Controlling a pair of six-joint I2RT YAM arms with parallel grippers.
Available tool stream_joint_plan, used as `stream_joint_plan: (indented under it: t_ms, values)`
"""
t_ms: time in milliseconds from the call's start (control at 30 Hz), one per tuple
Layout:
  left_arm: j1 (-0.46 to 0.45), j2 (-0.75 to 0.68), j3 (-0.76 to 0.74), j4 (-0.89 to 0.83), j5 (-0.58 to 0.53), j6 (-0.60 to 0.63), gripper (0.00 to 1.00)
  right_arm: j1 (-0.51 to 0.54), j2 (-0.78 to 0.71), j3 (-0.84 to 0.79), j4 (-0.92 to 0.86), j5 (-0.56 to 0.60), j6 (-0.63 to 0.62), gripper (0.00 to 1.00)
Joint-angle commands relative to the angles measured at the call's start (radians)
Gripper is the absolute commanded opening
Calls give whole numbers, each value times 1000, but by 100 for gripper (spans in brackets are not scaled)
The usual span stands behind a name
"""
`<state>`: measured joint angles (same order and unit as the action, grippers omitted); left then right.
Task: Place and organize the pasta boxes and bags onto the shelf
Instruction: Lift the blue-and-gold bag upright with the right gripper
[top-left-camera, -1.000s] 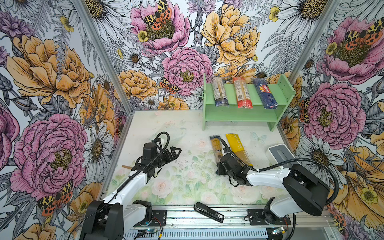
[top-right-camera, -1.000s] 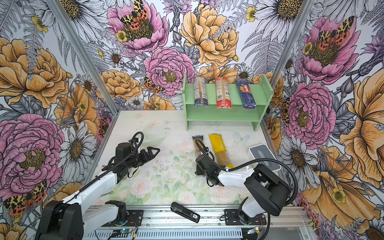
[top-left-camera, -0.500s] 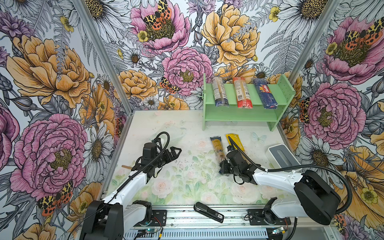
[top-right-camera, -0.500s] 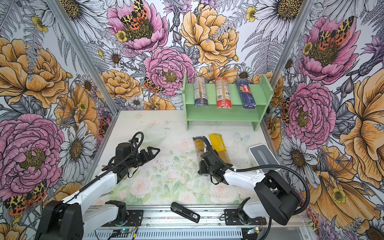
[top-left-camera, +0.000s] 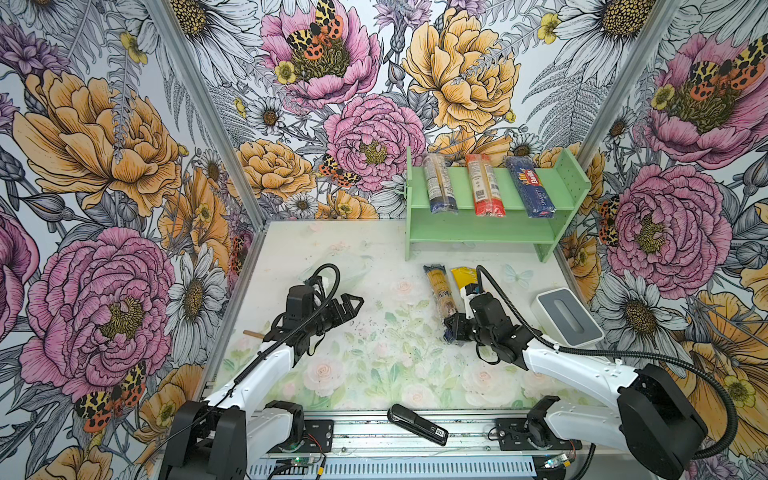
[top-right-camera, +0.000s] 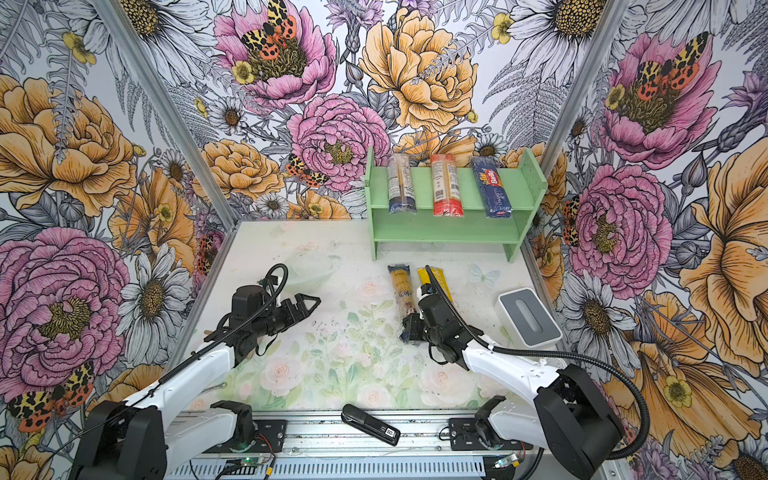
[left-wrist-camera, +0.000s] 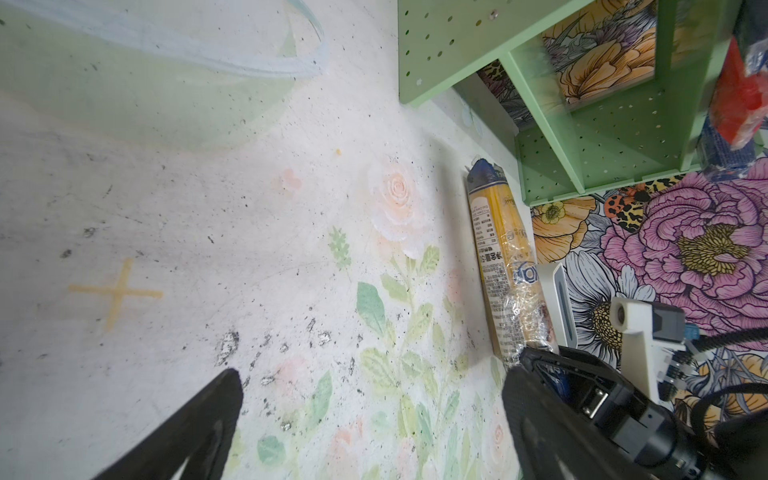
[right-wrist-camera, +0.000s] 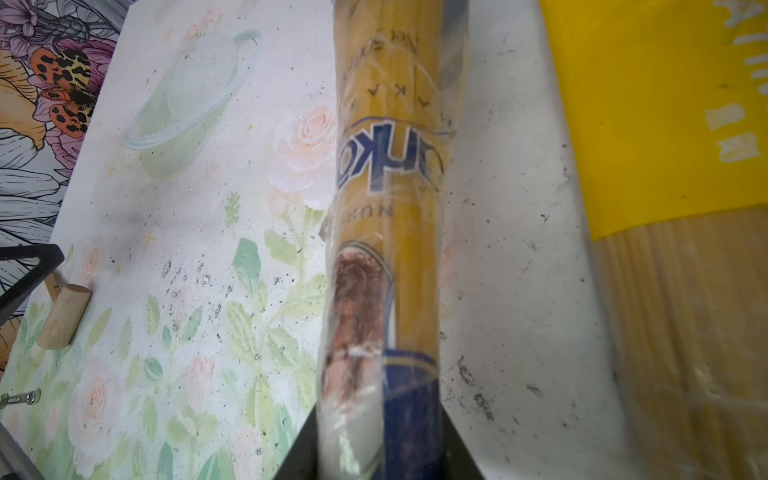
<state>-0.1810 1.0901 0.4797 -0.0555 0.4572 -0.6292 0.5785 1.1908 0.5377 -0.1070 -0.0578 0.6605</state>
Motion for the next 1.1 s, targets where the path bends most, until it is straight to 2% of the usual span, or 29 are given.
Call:
stream_joint_plan:
  t_ms: [0, 667, 1067]
  values:
    - [-5, -18, 7, 12, -14, 13, 99, -11, -52, 66, 100, 5, -38, 0]
    - [-7, -9, 20, 28, -1, 13, 99, -95, -140, 245, -36, 78, -134, 0]
    - [-15, 2, 23, 85, 47, -7, 99, -173, -71, 352, -51, 61, -194, 0]
